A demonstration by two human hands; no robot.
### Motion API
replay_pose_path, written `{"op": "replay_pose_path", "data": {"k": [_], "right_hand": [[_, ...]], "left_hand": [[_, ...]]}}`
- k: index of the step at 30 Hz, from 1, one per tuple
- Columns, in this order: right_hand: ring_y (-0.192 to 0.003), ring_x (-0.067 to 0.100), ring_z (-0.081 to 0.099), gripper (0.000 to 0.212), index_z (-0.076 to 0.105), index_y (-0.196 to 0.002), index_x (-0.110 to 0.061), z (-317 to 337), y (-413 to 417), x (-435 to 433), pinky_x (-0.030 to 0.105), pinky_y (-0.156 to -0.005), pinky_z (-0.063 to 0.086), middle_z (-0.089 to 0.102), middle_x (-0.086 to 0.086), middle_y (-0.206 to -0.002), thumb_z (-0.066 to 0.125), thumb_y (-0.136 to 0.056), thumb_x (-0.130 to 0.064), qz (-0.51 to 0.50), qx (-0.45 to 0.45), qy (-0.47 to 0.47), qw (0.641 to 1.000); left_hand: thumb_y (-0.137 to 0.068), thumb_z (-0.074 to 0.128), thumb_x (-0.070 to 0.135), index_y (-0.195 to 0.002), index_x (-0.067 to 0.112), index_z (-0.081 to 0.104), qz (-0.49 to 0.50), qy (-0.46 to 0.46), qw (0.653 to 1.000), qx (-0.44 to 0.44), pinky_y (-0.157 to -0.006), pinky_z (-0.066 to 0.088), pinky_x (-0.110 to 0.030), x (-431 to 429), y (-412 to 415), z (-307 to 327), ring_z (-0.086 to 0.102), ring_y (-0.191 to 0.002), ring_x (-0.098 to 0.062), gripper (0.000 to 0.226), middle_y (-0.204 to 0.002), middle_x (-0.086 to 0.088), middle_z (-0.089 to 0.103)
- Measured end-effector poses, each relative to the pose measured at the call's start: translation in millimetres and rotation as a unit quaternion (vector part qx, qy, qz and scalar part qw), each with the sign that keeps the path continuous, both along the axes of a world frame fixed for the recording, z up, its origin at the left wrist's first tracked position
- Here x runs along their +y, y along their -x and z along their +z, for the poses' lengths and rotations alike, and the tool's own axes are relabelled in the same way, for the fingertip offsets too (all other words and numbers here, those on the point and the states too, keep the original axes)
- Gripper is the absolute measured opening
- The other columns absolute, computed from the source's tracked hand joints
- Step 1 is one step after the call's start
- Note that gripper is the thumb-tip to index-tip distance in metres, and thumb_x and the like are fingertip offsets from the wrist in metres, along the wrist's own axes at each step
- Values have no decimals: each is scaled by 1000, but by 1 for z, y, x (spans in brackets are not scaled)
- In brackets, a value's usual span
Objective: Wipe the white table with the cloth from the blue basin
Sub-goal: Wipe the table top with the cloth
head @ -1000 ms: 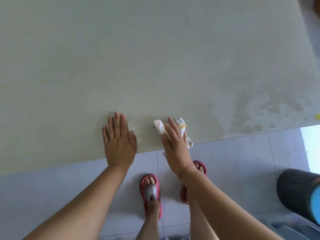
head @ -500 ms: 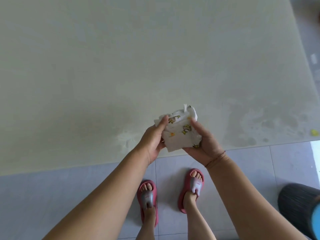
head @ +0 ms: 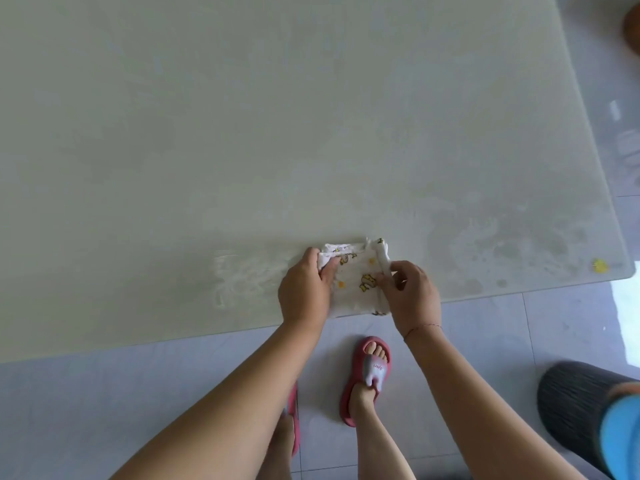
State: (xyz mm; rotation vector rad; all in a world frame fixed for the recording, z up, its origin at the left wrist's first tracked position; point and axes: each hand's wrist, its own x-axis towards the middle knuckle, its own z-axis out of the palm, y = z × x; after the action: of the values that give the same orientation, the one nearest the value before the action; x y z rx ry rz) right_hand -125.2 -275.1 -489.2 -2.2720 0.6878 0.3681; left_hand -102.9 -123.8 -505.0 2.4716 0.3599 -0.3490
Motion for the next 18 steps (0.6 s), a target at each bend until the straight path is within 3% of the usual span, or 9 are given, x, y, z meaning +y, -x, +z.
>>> {"op": "replay_pose_path", "data": {"k": [2, 6, 7, 9, 10, 12, 15, 17, 18], "right_hand": [[-87, 26, 55, 28, 61, -112, -14, -2, 2, 0, 32, -69, 45, 56, 6, -99, 64, -87, -24, 10, 2, 72, 997], [-111, 37, 51, 43, 59, -123, -12, -2, 0, 30, 43, -92, 43, 53, 17, -123, 65, -80, -14, 112, -136, 142, 974], [-125, 37, 43, 48, 54, -131, -15, -4, 1, 42, 45, -104, 36, 47, 17, -137, 62, -84, -19, 156, -129, 133, 970], [-146, 30, 10, 57, 30, -147, -27, -16, 6, 63, 47, -118, 2, 16, 9, -158, 46, -94, -39, 244, -80, 141, 956], [-146, 27, -7, 59, 15, -150, -31, -25, 9, 69, 47, -116, -12, 0, 3, -160, 34, -96, -48, 278, -54, 156, 946], [-144, 25, -19, 63, 0, -150, -34, -39, 12, 69, 50, -114, -18, -12, -2, -158, 23, -95, -56, 338, -28, 184, 923], [-145, 27, 13, 61, 24, -148, -33, -49, 1, 31, 58, -115, 11, 19, -1, -157, 31, -92, -55, 447, -107, 227, 858], [-143, 26, 22, 58, 30, -146, -35, -54, -12, -11, 60, -113, 11, 27, -2, -155, 32, -91, -55, 447, -124, 269, 844], [-145, 24, 16, 59, 24, -147, -38, -57, -19, -31, 60, -113, 4, 19, -5, -157, 29, -91, -56, 403, -102, 285, 864]], "left_hand": [[-90, 61, 38, -97, 9, 59, -28, -39, 997, -53, -61, 39, -35, 5, -2, -2, 59, -81, -34, 30, -87, -11, 64], [-86, 63, 21, -112, 4, 64, -68, -116, 974, -185, -85, 45, -45, 24, -11, -13, 59, -102, -40, 31, -114, -20, 61], [-89, 60, 19, -121, 4, 61, -79, -133, 969, -191, -96, 41, -48, 30, -16, -18, 55, -115, -41, 35, -126, -22, 57], [-94, 52, 23, -136, 5, 50, -99, -162, 964, -185, -111, 25, -50, 41, -24, -26, 40, -133, -40, 45, -145, -20, 43], [-96, 45, 29, -141, 7, 43, -101, -175, 965, -170, -114, 18, -50, 46, -27, -29, 33, -139, -38, 50, -150, -18, 36], [-96, 31, 40, -147, 8, 32, -97, -192, 969, -125, -117, 10, -48, 57, -31, -35, 23, -144, -33, 60, -155, -14, 28], [-94, 22, 47, -149, 7, 25, -106, -200, 970, -84, -118, 8, -48, 70, -29, -46, 18, -146, -30, 69, -158, -12, 22], [-94, 24, 46, -149, 7, 25, -110, -196, 970, -89, -118, 9, -47, 73, -26, -50, 18, -146, -31, 68, -158, -12, 22], [-94, 25, 45, -149, 7, 26, -109, -197, 970, -95, -118, 10, -46, 73, -26, -51, 19, -146, -31, 67, -157, -12, 22]]}}
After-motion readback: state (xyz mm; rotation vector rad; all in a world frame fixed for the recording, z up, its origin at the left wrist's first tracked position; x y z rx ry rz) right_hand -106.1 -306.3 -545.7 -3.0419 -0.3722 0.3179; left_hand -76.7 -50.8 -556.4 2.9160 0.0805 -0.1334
